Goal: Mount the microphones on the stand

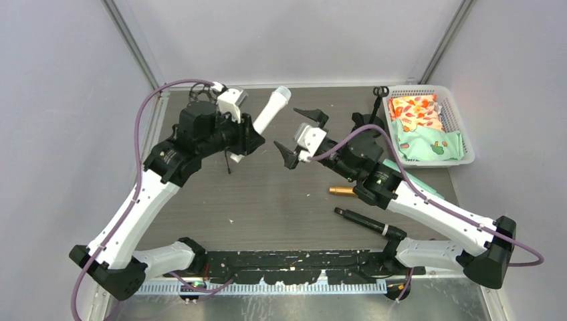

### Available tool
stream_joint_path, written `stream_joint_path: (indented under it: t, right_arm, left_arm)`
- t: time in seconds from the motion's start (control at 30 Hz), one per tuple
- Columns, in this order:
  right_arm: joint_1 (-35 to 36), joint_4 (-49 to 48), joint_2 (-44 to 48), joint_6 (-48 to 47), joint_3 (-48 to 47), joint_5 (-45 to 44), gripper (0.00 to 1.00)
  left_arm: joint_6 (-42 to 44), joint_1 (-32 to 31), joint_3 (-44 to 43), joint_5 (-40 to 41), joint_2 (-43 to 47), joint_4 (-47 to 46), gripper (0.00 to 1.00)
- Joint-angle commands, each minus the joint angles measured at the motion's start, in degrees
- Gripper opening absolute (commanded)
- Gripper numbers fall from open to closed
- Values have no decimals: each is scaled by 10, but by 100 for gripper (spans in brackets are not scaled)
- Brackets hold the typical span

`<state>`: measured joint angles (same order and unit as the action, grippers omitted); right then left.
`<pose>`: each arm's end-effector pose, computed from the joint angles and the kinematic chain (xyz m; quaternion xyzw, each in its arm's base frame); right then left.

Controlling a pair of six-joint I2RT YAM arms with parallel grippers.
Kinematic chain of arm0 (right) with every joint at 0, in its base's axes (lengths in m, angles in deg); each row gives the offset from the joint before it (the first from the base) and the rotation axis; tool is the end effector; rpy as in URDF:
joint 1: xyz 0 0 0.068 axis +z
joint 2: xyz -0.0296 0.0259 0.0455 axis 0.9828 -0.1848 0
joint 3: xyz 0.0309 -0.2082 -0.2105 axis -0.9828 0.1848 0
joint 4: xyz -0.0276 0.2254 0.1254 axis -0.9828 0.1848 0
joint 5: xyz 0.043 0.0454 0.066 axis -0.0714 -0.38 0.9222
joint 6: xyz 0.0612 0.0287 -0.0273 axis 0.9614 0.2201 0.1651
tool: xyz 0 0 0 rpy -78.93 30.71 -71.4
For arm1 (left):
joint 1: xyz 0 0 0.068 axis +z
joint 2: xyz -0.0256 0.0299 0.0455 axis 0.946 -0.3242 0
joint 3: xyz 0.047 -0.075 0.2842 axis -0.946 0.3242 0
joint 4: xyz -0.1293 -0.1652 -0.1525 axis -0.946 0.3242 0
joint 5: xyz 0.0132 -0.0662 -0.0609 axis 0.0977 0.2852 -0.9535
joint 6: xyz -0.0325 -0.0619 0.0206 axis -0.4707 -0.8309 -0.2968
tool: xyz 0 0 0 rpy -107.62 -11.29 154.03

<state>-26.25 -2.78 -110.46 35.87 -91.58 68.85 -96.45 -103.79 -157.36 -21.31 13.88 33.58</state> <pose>0.1594 0.2195 0.4377 -0.5148 0.4210 0.0851 0.7419 0.1939 -0.1385 0.4406 0.1802 0.8205 -0.2923 0.4571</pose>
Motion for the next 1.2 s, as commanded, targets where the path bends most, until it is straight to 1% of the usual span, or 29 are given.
stream_joint_path:
  t: [0.0,0.1,0.17,0.23,0.3,0.33,0.4,0.47,0.53,0.7,0.83,1.0,1.03,1.1,1.17]
  right_arm:
    - [-1,-141,18,336,35,-87,98]
    - [-1,-135,28,466,34,-122,94]
    - [-1,-95,32,553,22,-163,92]
    - [-1,-32,34,625,3,-204,91]
    - [-1,47,29,679,-25,-240,91]
    - [-1,89,26,698,-41,-246,91]
    - [-1,153,22,738,-58,-262,91]
    - [-1,187,20,790,-61,-303,91]
    - [-2,206,21,837,-58,-322,91]
    - [-11,201,12,955,-55,-277,91]
    - [-18,188,-28,1038,-71,-237,91]
    - [-23,119,-85,1095,-88,-164,91]
    - [-24,104,-95,1103,-90,-149,91]
    - [-24,63,-111,1115,-92,-129,91]
    - [-27,43,-126,1121,-99,-117,90]
  left_arm:
    - [-16,2,21,30,39,-91,0]
    - [-25,2,36,52,61,-95,0]
    - [-32,2,48,71,74,-93,0]
    - [-38,2,62,89,96,-89,0]
    - [-43,2,73,107,110,-83,1]
    - [-45,2,79,124,114,-81,0]
    - [-45,2,87,132,122,-79,0]
    - [-45,2,98,132,129,-88,1]
    - [-47,2,103,132,131,-94,1]
    - [-41,2,127,119,141,-128,0]
    - [-30,2,131,124,140,-141,1]
    - [-30,2,135,114,135,-152,1]
    - [-30,2,136,99,134,-153,1]
    - [-30,2,142,94,132,-157,1]
    - [-30,2,143,88,129,-157,1]
